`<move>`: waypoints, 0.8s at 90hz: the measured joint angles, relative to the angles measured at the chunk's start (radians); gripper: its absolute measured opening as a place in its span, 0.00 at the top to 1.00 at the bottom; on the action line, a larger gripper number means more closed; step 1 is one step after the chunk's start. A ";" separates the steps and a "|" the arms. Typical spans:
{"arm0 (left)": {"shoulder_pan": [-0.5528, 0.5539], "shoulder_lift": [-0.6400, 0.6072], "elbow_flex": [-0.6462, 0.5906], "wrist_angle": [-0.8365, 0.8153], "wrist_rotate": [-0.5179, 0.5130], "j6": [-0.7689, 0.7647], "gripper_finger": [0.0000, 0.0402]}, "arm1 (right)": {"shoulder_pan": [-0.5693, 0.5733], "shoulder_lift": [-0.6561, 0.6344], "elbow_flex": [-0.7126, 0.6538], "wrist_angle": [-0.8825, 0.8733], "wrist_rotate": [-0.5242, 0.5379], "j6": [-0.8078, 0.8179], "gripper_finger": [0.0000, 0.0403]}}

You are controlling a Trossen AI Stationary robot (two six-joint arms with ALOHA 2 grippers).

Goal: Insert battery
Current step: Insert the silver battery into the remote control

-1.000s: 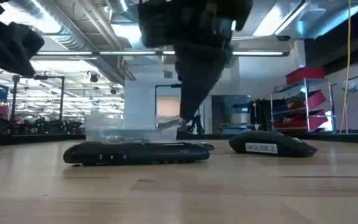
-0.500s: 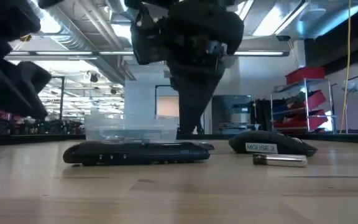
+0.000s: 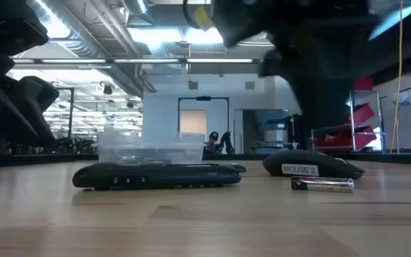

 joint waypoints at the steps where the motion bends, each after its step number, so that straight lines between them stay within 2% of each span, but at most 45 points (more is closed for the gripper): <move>1: 0.000 0.000 0.000 0.000 0.000 0.000 0.76 | 0.004 0.000 -0.005 0.010 -0.001 0.012 0.70; 13: 0.000 0.000 0.000 -0.001 -0.001 0.000 0.76 | 0.041 0.000 -0.059 0.070 -0.010 0.146 0.70; 28: 0.000 0.000 0.000 0.000 -0.001 0.001 0.76 | 0.046 0.001 -0.121 0.139 0.007 0.246 0.74; 48: 0.000 0.000 0.000 0.000 -0.002 0.007 0.76 | 0.039 0.001 -0.158 0.267 -0.009 0.253 0.80; 58: 0.000 0.000 0.000 -0.001 -0.002 0.008 0.76 | 0.037 0.001 -0.163 0.362 -0.060 0.255 0.80; 72: 0.000 0.000 0.000 -0.003 -0.008 0.010 0.76 | 0.027 0.001 -0.163 0.513 -0.059 0.217 0.81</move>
